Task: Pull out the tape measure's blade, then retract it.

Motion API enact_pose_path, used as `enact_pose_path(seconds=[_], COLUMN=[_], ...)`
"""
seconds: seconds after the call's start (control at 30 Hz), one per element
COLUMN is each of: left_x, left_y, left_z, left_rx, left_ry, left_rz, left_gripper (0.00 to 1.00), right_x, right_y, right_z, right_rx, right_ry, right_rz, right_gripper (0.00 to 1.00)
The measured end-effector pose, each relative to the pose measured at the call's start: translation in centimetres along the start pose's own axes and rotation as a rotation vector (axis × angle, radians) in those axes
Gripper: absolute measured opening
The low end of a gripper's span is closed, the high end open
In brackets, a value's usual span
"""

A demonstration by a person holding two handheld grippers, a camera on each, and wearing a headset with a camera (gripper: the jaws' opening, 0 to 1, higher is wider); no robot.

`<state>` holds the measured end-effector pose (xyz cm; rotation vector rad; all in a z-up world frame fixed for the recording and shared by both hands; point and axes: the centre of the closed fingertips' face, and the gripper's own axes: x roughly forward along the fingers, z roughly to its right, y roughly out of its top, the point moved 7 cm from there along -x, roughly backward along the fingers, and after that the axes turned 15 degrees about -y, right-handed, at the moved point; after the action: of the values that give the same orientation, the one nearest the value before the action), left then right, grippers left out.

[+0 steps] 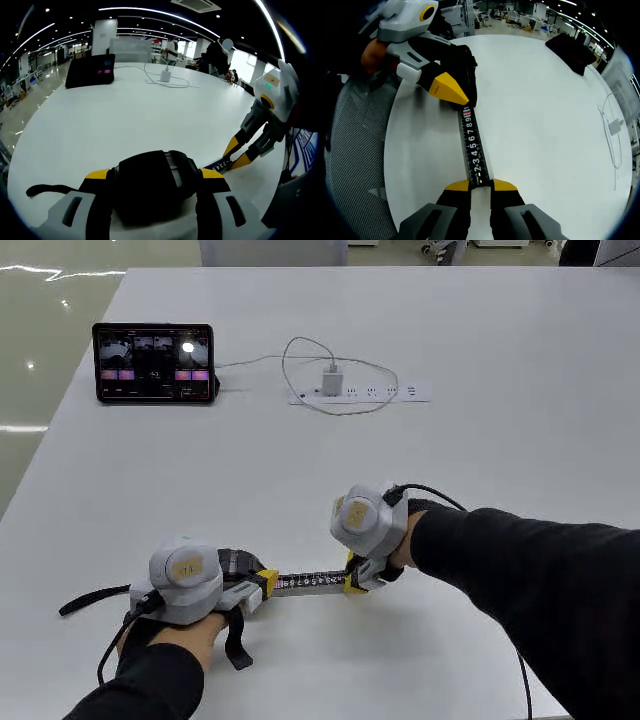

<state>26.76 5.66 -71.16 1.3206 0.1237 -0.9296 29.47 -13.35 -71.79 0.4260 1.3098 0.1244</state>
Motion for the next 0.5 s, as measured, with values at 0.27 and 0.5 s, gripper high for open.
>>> enact_pose_path(seconds=[0.27,0.5], left_x=[0.01,-0.05], left_y=[0.03,0.04], left_z=[-0.06,-0.10], left_rx=[-0.006,-0.012], left_ry=[0.001,-0.004], left_rz=[-0.001,0.000], left_gripper=[0.63,0.63], right_x=[0.30,0.42], right_y=[0.50,0.80], right_z=[-0.02,-0.11], right_rx=[0.010,0.012], right_ry=[0.010,0.010], right_rz=[0.003,0.008], right_gripper=[0.10,0.11])
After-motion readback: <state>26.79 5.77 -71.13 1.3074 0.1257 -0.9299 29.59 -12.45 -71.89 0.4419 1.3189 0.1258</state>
